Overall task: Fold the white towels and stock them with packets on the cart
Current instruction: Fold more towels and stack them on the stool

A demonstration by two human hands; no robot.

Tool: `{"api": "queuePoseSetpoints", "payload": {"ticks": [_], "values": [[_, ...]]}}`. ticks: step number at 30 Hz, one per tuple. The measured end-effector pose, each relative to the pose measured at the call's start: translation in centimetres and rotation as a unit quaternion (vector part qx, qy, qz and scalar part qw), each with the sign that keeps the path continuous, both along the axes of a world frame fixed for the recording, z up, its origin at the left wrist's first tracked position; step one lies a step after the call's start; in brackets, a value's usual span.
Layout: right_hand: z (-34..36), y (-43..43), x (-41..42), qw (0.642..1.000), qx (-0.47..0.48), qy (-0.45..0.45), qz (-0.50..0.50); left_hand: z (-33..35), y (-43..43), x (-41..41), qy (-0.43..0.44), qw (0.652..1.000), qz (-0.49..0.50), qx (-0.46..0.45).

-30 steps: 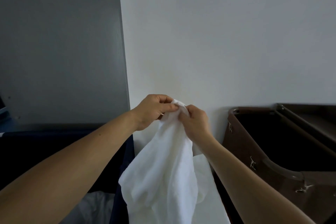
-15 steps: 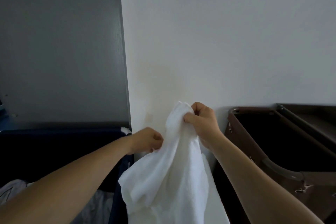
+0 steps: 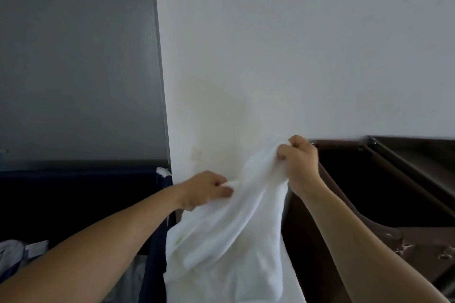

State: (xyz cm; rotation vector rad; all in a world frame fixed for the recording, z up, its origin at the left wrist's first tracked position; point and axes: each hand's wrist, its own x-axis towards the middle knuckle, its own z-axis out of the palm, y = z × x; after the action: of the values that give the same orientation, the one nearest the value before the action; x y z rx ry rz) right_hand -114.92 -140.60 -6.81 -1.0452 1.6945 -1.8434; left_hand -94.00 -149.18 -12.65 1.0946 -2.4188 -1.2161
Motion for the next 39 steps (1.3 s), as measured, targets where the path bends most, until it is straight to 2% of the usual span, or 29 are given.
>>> {"api": "queuePoseSetpoints", "payload": {"ticks": [2, 4, 6, 9, 10, 11, 13, 14, 15, 16, 17, 18, 19, 20, 22, 24, 25, 27, 29, 32, 35, 37, 39], "values": [[0.8, 0.1, -1.6, 0.996, -0.038, -0.054, -0.066, 1.0, -0.5, 0.7, 0.149, 0.984, 0.077, 0.061], [2.0, 0.4, -3.2, 0.986, -0.077, -0.093, -0.117, 1.7, -0.6, 1.0, 0.283, 0.941, 0.165, 0.087], [3.6, 0.6, -4.6, 0.974, -0.119, -0.116, -0.154, 1.9, -0.8, 1.1, 0.370, 0.887, 0.263, 0.082], [6.1, 1.3, -6.2, 0.962, -0.152, -0.125, -0.189, 0.7, -2.0, 2.1, 0.395, 0.796, 0.450, 0.090], [6.8, 1.5, -6.7, 0.960, -0.159, -0.124, -0.196, 0.0, -2.4, 3.0, 0.368, 0.774, 0.508, 0.086], [7.4, 1.7, -7.2, 0.957, -0.167, -0.125, -0.202, -1.1, -2.8, 4.2, 0.315, 0.771, 0.547, 0.077], [8.3, 1.9, -7.8, 0.955, -0.176, -0.133, -0.199, -3.4, -3.2, 6.4, 0.175, 0.813, 0.549, 0.088], [8.5, 1.9, -7.8, 0.958, -0.172, -0.134, -0.185, -4.2, -2.8, 6.9, 0.087, 0.855, 0.499, 0.109], [8.6, 1.8, -7.3, 0.964, -0.166, -0.133, -0.161, -4.5, -2.2, 7.0, -0.033, 0.902, 0.412, 0.126], [8.5, 1.5, -6.6, 0.969, -0.163, -0.133, -0.128, -4.5, -1.7, 6.7, -0.158, 0.932, 0.301, 0.122], [8.3, 1.2, -5.6, 0.974, -0.159, -0.132, -0.090, -3.9, -0.8, 5.8, -0.266, 0.938, 0.195, 0.105], [8.2, 1.0, -4.5, 0.979, -0.151, -0.130, -0.054, -3.1, 0.1, 4.6, -0.335, 0.932, 0.112, 0.084], [8.1, 0.9, -3.4, 0.981, -0.142, -0.129, -0.024, -2.4, 0.5, 3.3, -0.365, 0.928, 0.053, 0.047], [8.1, 0.9, -2.5, 0.982, -0.140, -0.131, 0.004, -1.9, 0.7, 2.0, -0.358, 0.934, 0.018, -0.010], [8.1, 0.9, -1.4, 0.976, -0.152, -0.144, 0.058, -0.7, 1.2, -0.3, -0.255, 0.963, -0.009, -0.090], [8.1, 1.2, -0.6, 0.968, -0.157, -0.156, 0.122, 1.1, 2.4, -2.1, -0.086, 0.992, -0.038, -0.081], [8.0, 1.4, -0.3, 0.965, -0.150, -0.152, 0.153, 2.1, 3.0, -2.8, -0.012, 0.996, -0.059, -0.063], [7.7, 1.7, 0.3, 0.965, -0.118, -0.122, 0.198, 4.0, 4.0, -4.1, 0.097, 0.992, -0.052, -0.059], [7.0, 2.0, 0.4, 0.968, -0.086, -0.089, 0.218, 5.9, 4.5, -4.7, 0.170, 0.982, -0.016, -0.084], [5.9, 2.5, 0.5, 0.968, -0.067, -0.085, 0.228, 7.1, 4.6, -4.9, 0.197, 0.973, 0.005, -0.117], [5.1, 2.8, 1.2, 0.965, -0.052, -0.070, 0.248, 7.2, 5.3, -5.3, 0.221, 0.969, 0.018, -0.111], [4.4, 2.5, 1.7, 0.972, -0.025, 0.010, 0.234, 7.4, 5.5, -5.6, 0.256, 0.959, 0.053, -0.109], [3.8, 2.1, 1.6, 0.976, 0.010, 0.165, 0.143, 7.6, 5.3, -5.8, 0.259, 0.955, 0.074, -0.128]]}}
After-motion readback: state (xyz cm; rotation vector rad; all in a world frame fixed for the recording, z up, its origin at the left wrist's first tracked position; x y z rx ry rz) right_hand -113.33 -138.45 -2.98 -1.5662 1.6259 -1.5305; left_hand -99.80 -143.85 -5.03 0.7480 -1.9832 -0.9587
